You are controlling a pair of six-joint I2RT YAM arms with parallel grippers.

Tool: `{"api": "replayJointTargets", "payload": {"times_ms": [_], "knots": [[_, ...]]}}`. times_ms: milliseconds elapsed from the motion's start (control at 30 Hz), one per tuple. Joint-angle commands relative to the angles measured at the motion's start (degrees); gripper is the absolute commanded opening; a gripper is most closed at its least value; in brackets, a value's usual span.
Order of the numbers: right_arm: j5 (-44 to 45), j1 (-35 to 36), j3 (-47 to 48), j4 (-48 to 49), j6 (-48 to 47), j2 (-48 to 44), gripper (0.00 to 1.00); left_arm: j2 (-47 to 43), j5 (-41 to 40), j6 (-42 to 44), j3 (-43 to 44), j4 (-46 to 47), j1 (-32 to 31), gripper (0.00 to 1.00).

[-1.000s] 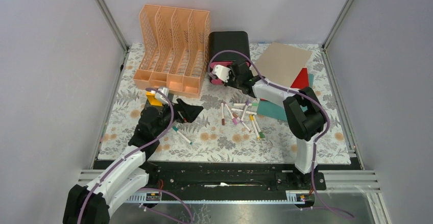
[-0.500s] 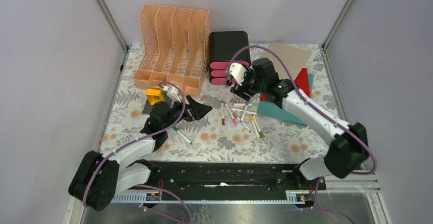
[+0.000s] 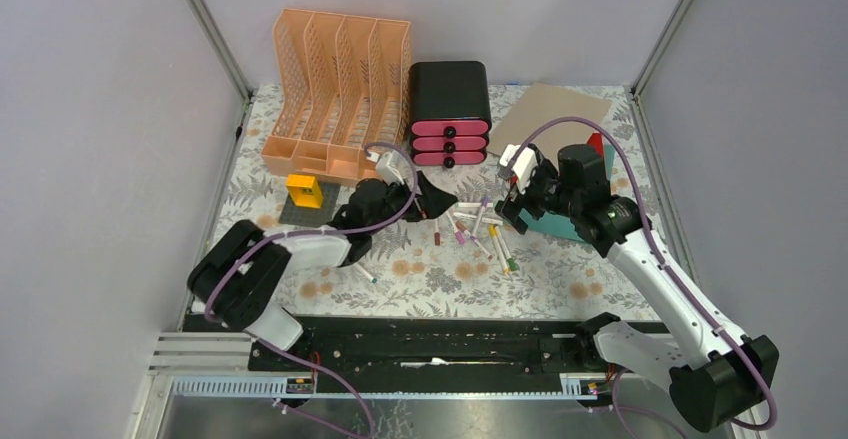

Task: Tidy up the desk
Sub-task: Open the drawer in the storage box.

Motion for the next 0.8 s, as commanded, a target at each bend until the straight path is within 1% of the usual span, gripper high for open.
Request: {"api": "replayJointTargets", "payload": {"times_ms": [0, 133, 267, 500, 600, 667, 767], "knots": [[-1.5, -1.3, -2.2, 2.9, -0.2, -1.1, 1.00, 6.0, -8.8, -0.9, 5.5, 4.5, -2.0, 0.99], [1.7, -1.3, -2.8, 3.0, -1.4, -1.2, 1.00, 11.1, -16.8, -2.5, 8.6, 5.6, -3.7, 0.99], [2.9, -1.3, -3.0, 3.0, -1.7, -1.4, 1.00, 16.2, -21.9, -3.6, 11.8, 7.0, -4.4, 0.98], [3.6, -1.4, -3.2, 3.0, -2.0, -1.5, 1.00, 23.7, -25.9, -4.2, 16.8, 8.6, -4.1, 0.97], [3.8, -1.3, -3.3, 3.0, -2.1, -1.7, 1.00, 26.7, -24.9, -4.8, 18.8, 9.1, -3.1, 0.89], [3.8, -1.3, -3.3, 3.0, -2.1, -1.6, 1.00, 28.0, -24.4, -5.6, 19.4, 9.8, -2.2, 0.77], [3.7, -1.3, -3.4, 3.0, -2.2, -1.5, 1.00, 29.5, -23.7, -7.0, 19.6, 11.0, -0.7, 0.66]]}}
